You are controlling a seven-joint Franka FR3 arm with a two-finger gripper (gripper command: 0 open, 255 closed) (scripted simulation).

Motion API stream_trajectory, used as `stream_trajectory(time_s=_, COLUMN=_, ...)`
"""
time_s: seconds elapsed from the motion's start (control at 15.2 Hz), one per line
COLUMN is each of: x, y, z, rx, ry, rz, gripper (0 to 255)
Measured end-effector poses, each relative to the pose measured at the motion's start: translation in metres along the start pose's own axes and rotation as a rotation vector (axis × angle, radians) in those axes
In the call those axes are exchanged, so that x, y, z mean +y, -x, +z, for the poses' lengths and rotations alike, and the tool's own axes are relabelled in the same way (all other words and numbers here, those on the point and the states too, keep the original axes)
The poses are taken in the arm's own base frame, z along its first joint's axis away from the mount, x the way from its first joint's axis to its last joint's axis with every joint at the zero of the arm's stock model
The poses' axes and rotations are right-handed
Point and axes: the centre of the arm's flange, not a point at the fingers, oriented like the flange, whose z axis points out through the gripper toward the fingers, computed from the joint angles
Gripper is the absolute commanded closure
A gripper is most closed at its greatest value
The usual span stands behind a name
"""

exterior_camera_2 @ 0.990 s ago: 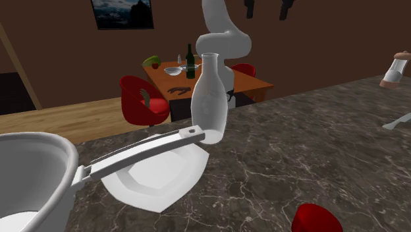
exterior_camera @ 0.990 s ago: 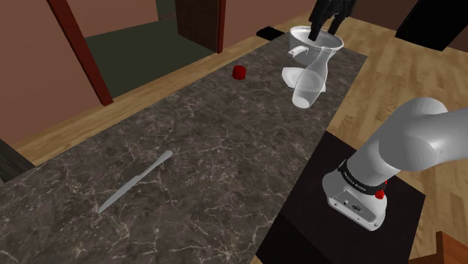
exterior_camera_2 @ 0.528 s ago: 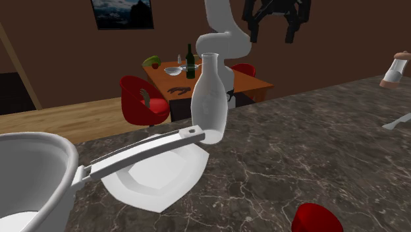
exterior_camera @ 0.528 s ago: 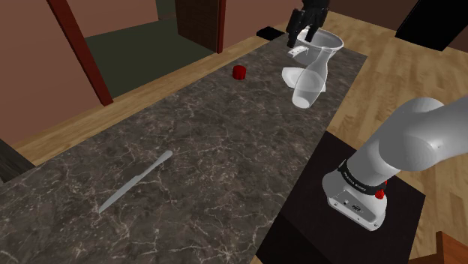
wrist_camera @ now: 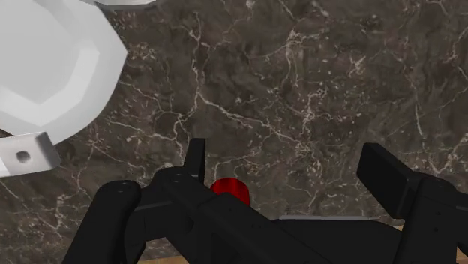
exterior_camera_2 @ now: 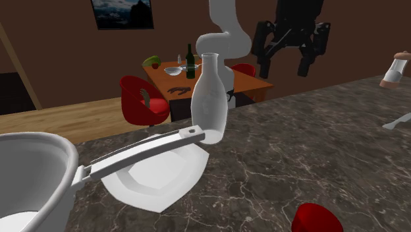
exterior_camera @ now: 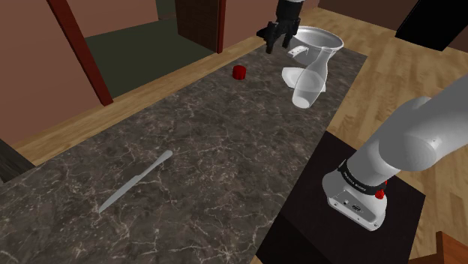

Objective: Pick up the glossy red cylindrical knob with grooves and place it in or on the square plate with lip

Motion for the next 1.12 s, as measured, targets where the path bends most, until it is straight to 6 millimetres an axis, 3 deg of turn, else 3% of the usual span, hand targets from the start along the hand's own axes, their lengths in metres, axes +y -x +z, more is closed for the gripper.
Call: stream_trajectory(time_s=1.12, x=0.023, y=-0.174, z=0.146, rx=-0.013, ry=-0.016, rz=-0.071, gripper=0)
